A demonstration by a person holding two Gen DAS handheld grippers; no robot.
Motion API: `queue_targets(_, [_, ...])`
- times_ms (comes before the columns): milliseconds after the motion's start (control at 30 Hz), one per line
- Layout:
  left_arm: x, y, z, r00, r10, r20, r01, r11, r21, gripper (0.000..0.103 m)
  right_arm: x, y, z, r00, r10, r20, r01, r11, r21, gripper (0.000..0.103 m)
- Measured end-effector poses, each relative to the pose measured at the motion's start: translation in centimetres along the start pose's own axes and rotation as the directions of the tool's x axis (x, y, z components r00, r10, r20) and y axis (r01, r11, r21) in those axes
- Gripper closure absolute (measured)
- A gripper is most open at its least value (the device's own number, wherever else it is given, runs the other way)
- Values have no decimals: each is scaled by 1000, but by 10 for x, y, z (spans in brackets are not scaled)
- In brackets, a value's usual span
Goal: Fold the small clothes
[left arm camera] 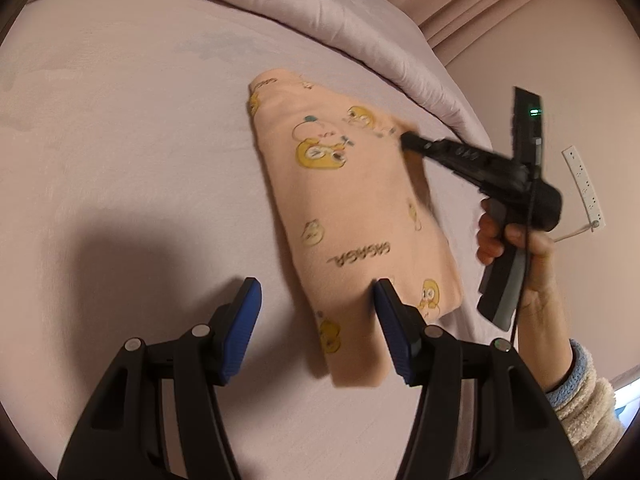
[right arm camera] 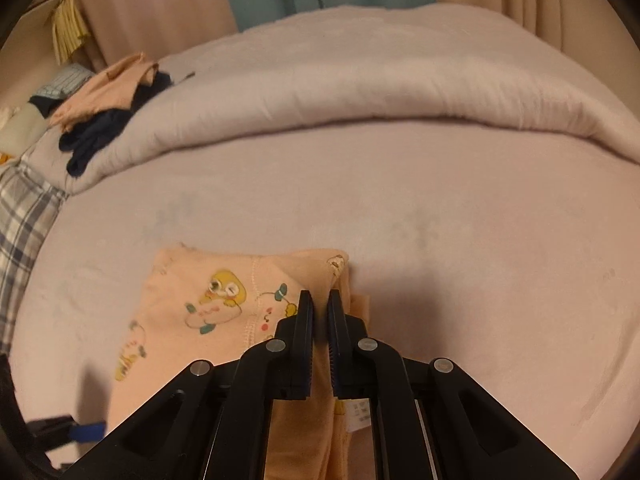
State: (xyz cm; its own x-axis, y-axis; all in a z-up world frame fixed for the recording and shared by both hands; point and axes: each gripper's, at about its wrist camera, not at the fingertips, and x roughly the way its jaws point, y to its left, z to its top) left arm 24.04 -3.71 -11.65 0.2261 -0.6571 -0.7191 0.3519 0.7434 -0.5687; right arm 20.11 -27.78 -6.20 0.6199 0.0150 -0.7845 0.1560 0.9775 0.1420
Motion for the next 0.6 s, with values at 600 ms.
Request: queue_targets(600, [19, -40, 2, 993, 89, 73, -101, 978, 183, 57, -59, 15, -68, 986, 163, -16, -163, 969, -183, 87])
